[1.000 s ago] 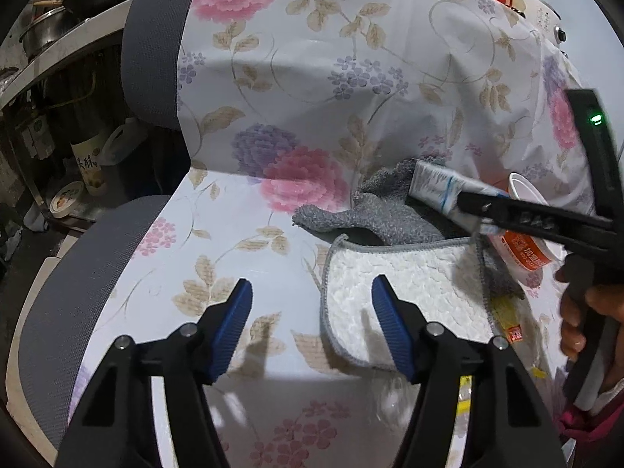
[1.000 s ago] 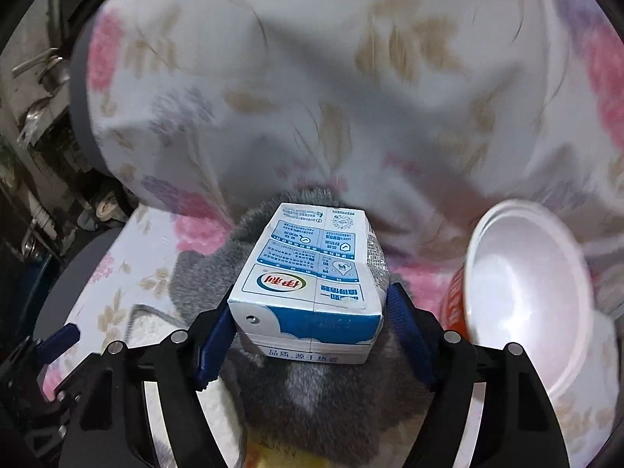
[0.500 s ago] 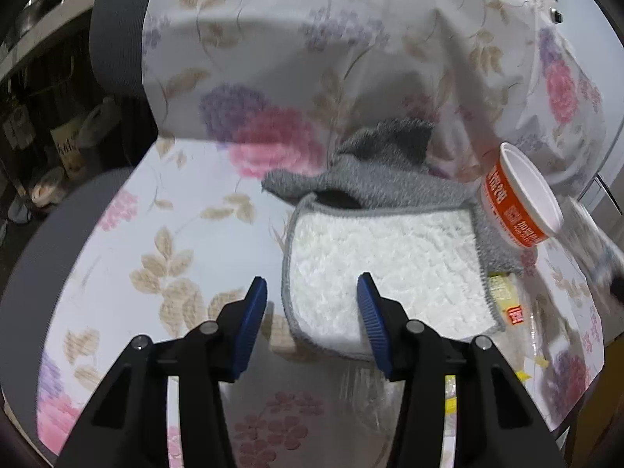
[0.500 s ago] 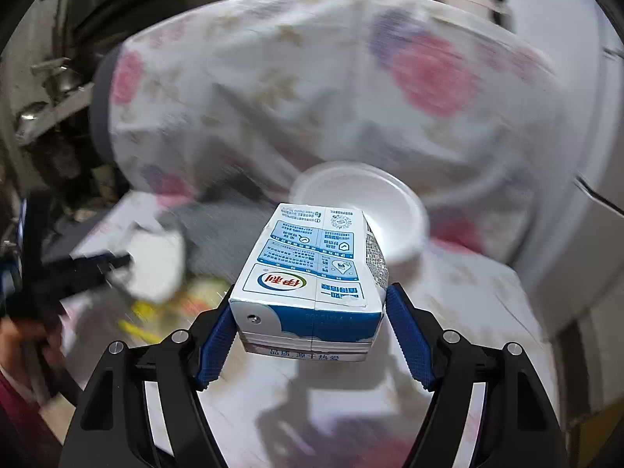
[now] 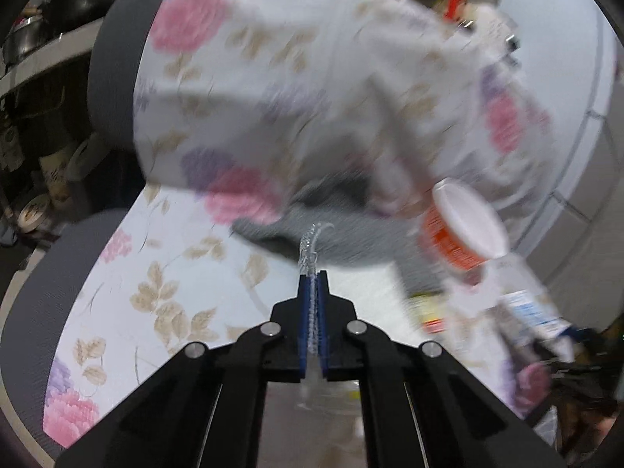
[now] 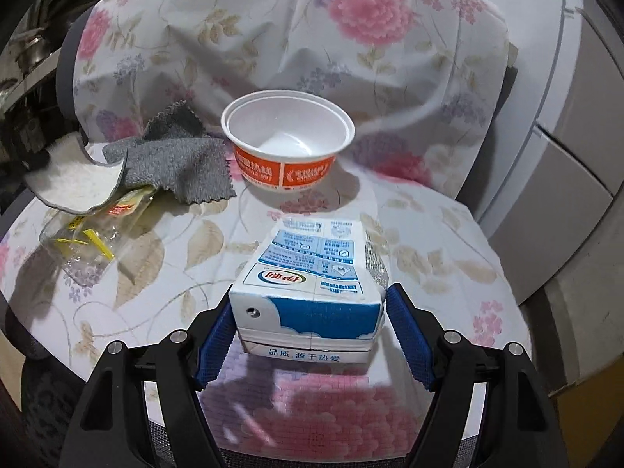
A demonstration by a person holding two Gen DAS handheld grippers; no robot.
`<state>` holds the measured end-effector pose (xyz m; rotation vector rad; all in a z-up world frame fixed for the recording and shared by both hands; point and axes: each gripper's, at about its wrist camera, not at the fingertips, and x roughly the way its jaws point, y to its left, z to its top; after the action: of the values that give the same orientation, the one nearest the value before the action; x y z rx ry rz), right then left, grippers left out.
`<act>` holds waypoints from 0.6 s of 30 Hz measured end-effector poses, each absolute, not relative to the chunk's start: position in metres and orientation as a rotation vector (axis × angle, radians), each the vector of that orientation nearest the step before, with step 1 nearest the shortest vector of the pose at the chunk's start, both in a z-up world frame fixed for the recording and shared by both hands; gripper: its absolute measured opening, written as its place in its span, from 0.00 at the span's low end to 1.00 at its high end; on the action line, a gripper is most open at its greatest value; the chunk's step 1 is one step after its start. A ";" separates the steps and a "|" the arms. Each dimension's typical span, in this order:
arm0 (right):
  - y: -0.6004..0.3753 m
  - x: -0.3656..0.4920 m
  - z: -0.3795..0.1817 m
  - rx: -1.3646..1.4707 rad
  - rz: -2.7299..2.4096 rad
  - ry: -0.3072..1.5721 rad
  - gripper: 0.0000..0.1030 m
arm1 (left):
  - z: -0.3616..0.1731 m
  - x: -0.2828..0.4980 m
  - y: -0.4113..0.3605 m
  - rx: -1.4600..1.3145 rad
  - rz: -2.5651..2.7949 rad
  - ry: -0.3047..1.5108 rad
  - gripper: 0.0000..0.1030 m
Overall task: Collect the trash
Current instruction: 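Lift the milk carton with the right gripper while the left gripper grasps a gray cloth strip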
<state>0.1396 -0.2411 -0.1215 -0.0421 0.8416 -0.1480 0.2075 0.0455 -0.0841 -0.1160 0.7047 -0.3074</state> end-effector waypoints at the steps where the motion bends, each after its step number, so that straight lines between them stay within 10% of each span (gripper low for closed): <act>1: -0.243 0.139 -0.123 -0.033 -0.151 0.843 0.72 | -0.075 0.200 0.042 -0.118 -0.328 0.682 0.02; 18: -0.270 0.113 -0.125 0.045 -0.162 0.839 0.74 | -0.013 0.129 -0.050 -0.129 -0.607 0.531 0.02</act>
<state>0.1130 -0.2702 -0.1251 0.0452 0.8394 -0.1625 0.1286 -0.0502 -0.0133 -0.1295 0.5309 -0.6072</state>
